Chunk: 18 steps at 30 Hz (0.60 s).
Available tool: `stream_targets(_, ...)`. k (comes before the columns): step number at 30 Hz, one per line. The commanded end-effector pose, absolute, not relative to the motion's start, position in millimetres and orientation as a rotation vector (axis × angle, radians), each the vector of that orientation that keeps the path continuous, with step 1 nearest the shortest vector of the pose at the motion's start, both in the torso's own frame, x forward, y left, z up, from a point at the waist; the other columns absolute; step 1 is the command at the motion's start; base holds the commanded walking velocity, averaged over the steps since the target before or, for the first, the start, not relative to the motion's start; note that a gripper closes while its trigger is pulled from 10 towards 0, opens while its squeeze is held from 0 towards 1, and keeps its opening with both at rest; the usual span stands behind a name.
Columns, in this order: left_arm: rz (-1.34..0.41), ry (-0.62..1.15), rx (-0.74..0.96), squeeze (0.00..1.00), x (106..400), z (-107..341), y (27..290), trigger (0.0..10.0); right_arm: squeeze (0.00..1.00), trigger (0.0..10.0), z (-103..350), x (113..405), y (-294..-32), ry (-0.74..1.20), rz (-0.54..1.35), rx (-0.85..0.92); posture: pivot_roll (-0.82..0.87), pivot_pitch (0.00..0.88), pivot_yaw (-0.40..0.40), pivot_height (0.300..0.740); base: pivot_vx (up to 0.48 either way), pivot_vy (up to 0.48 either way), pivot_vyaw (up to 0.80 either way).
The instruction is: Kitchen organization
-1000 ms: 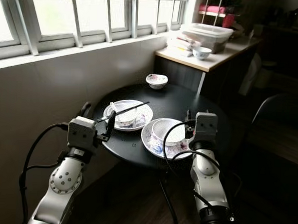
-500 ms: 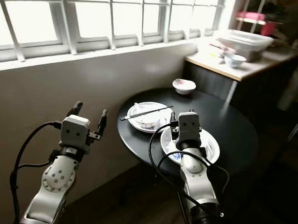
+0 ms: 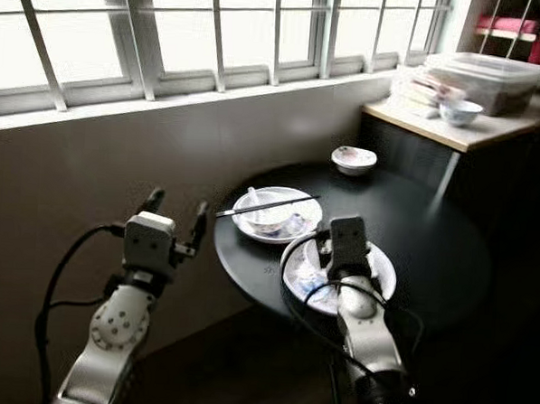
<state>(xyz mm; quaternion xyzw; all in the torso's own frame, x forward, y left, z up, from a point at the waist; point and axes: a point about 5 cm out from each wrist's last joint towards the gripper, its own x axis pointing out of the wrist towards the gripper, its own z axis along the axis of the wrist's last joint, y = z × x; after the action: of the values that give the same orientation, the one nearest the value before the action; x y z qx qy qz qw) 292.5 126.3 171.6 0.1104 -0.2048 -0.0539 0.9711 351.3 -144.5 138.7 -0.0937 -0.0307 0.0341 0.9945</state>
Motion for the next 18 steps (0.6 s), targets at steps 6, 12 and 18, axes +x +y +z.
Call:
stream_targets(6, -0.092, -0.398, 0.241, 0.0, 294, 171, 132, 10.0, 0.0, 10.0, 118, 353, -136, 0.095, 0.173, -0.238, 0.03, 0.0, -0.035, 0.74, 0.0, 0.0, 0.0)
stream_targets(12, -0.088, -0.393, 0.245, 0.0, 295, 171, 133, 10.0, 0.0, 10.0, 116, 354, -134, 0.126, 0.287, -0.313, 0.03, 0.0, -0.036, 0.74, 0.0, 0.0, 0.0)
stream_targets(18, -0.088, -0.39, 0.245, 0.0, 296, 170, 132, 10.0, 0.0, 10.0, 112, 358, -150, 0.185, 0.302, -0.373, 0.03, 0.0, -0.037, 0.74, 0.0, 0.0, 0.0)
